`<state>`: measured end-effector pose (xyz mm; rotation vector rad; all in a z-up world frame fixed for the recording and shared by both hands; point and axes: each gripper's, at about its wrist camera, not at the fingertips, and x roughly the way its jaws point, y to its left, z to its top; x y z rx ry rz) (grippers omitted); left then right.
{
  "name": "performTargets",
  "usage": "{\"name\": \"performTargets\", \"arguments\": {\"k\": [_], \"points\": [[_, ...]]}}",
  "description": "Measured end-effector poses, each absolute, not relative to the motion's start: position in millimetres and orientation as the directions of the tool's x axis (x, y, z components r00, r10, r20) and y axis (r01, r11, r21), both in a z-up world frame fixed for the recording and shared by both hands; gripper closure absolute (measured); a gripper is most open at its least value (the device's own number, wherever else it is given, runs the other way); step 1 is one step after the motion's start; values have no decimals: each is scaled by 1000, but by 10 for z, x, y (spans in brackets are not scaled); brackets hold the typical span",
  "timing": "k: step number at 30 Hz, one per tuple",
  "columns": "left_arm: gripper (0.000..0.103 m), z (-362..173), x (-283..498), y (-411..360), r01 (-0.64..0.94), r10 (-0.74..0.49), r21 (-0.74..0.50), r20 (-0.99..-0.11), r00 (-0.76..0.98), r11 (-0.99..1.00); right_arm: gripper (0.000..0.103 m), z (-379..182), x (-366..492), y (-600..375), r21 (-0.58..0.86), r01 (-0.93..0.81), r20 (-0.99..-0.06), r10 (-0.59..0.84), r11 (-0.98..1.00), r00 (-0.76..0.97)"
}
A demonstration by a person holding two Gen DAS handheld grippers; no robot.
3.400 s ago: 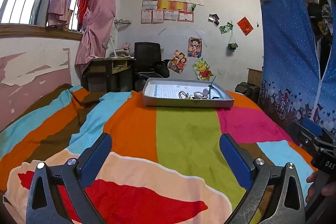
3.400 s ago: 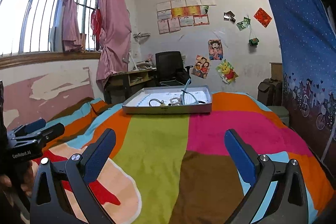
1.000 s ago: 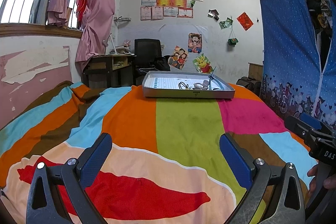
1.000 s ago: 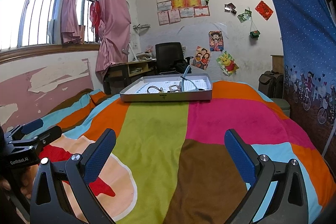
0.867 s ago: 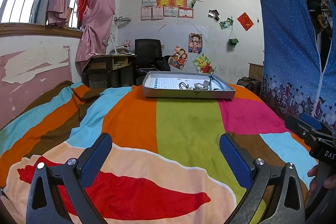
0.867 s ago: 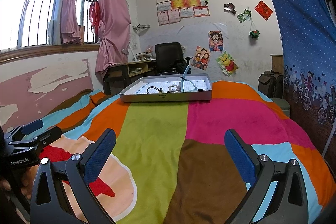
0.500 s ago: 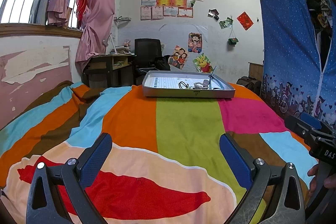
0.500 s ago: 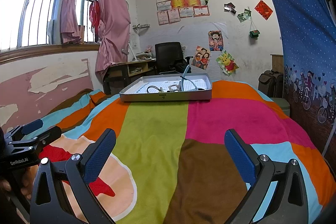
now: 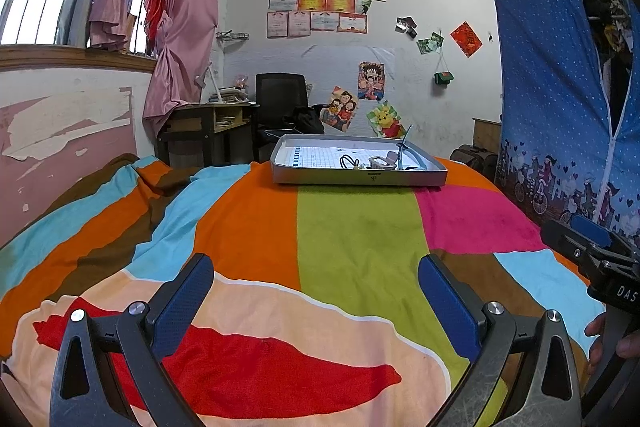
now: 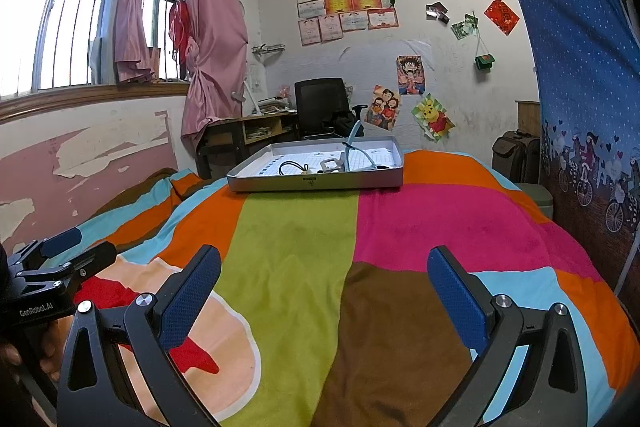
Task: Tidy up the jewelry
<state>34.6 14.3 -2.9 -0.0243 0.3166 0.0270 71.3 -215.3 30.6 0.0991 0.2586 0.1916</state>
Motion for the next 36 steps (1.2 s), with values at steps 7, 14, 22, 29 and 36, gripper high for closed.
{"name": "performTargets", "arguments": {"k": [7,14,22,29,36], "points": [[0,-21,353,151,-33,24,-22,-315,949,999,1,309,713,-2152,122,-174,-245,200,977,949],[0,-14,365,152,-32,24,-19,-315,949,999,1,309,715,-2157,123,-176,-246,201,977,948],[0,-20,377,156,-36,27,-24,-319,947,999,1,291,718,-2158,125,-174,-247,200,977,948],[0,-10,403,153,-34,28,-15,-326,945,999,1,294,718,-2157,124,-174,-247,200,977,948],[0,3,408,136,-27,26,3,-330,944,1000,1,284,714,-2156,123,-172,-250,198,977,948]]}}
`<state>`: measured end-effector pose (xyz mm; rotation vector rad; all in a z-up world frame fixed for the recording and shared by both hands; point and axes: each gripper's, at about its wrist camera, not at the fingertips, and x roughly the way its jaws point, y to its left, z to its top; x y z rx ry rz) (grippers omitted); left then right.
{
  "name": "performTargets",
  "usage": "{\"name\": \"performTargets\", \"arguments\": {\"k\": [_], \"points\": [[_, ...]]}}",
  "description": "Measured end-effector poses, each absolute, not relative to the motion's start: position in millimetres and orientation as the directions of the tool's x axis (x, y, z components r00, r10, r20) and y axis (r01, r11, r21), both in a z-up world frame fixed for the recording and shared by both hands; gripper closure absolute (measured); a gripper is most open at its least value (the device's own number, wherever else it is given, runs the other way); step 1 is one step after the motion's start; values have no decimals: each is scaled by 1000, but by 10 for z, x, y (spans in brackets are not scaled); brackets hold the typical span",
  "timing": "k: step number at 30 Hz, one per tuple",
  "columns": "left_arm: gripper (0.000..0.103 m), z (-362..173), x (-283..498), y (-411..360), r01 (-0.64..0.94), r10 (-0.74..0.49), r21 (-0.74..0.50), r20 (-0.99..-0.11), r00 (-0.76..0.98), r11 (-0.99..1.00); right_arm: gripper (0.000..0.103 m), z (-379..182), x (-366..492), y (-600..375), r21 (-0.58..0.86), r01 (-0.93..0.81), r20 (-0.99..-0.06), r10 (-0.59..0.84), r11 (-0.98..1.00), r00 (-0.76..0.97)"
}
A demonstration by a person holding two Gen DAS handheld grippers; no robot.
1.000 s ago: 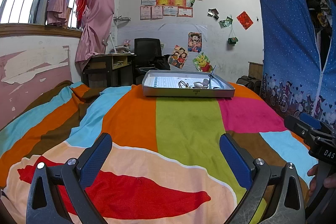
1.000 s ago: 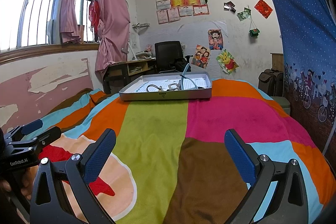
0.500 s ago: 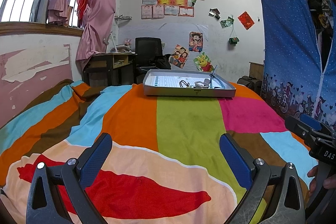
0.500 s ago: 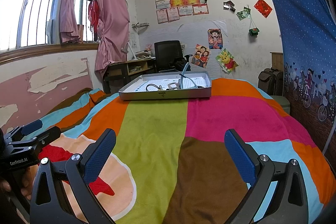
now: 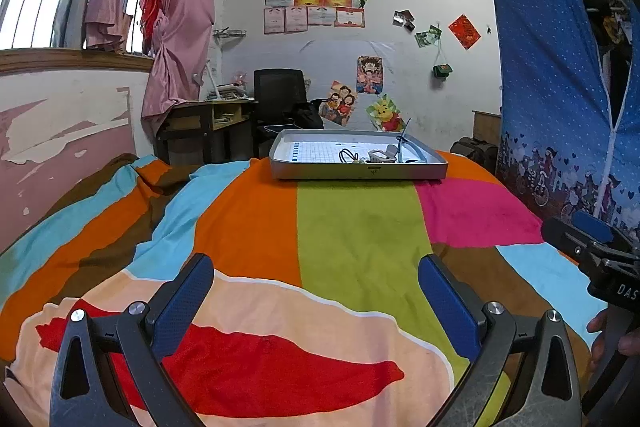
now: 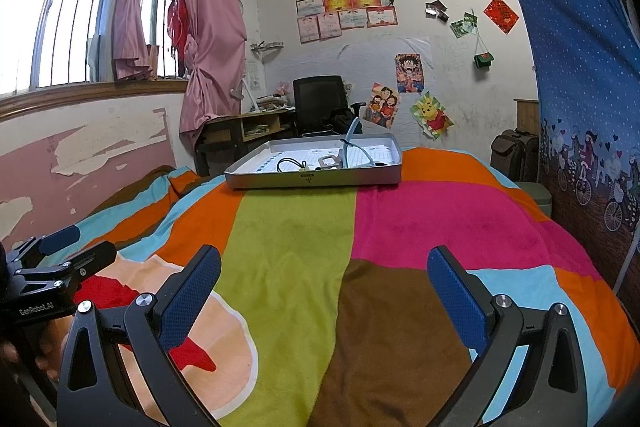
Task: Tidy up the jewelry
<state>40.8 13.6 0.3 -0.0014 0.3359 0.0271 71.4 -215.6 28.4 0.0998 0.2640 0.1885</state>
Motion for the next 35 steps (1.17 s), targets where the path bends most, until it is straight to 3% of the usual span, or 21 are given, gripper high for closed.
{"name": "performTargets", "arguments": {"k": [10,15,35], "points": [[0,17,396,110,-12,14,9,-334,942,1000,1,166,723,-2165,115,-169,-263,194,979,945],[0,67,481,74,30,-28,-1,-383,923,1000,1,154,741,-2151,109,-168,-274,192,980,942],[0,137,514,142,-18,15,-7,-357,934,1000,1,192,722,-2164,111,-150,-274,175,982,946]]}}
